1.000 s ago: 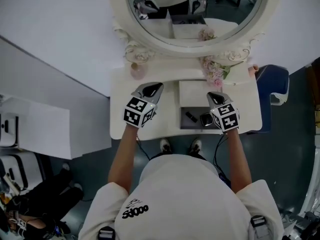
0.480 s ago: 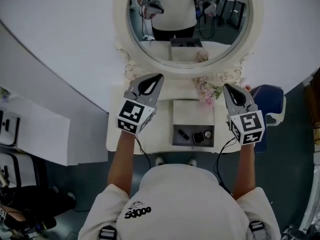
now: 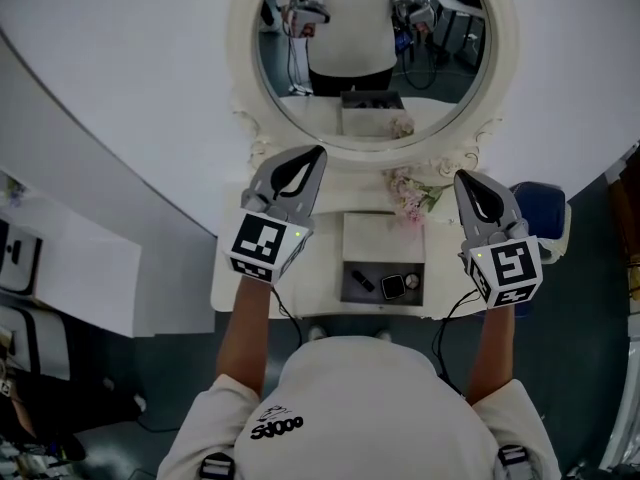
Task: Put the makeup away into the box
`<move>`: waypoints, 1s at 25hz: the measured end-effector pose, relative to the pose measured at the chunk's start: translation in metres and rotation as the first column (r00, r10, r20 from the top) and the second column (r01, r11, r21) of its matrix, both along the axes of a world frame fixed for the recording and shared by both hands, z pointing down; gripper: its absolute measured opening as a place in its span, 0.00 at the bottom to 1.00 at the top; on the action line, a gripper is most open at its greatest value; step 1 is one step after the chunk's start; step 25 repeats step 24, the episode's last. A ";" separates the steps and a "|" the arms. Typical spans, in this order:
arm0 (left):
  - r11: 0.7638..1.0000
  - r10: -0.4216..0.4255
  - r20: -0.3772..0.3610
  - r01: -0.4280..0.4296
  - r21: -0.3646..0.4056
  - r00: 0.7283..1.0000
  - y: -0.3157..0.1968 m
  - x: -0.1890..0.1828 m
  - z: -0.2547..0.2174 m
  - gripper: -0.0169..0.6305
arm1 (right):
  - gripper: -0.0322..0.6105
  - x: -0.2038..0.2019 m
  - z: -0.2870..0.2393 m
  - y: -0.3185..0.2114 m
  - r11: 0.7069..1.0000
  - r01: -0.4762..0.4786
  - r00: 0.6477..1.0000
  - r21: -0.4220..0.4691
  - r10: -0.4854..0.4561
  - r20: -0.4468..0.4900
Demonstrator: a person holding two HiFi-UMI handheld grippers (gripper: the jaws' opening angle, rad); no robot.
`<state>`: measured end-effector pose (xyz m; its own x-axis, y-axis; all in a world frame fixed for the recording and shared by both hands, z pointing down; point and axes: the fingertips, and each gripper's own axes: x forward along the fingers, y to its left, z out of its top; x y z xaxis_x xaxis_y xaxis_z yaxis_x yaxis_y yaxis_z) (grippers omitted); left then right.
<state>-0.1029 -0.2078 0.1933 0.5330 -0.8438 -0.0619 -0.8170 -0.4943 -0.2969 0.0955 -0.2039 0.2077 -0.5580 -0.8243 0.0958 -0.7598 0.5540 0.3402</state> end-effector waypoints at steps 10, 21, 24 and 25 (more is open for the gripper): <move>1.000 -0.002 0.014 0.003 -0.020 1.000 0.003 -0.001 0.009 0.05 | 0.05 -0.003 0.010 0.001 1.000 0.005 1.000 -0.030 -0.005 0.007; 0.999 -0.008 0.016 0.008 -0.047 1.000 0.004 -0.005 0.016 0.05 | 0.05 -0.007 0.015 0.002 0.999 0.002 1.000 -0.047 -0.001 0.023; 0.998 -0.011 0.011 0.012 -0.056 1.000 0.004 -0.008 0.019 0.05 | 0.05 -0.010 0.017 0.003 0.999 0.005 1.000 -0.050 -0.003 0.024; 0.998 -0.011 0.011 0.012 -0.056 1.000 0.004 -0.008 0.019 0.05 | 0.05 -0.010 0.017 0.003 0.999 0.005 1.000 -0.050 -0.003 0.024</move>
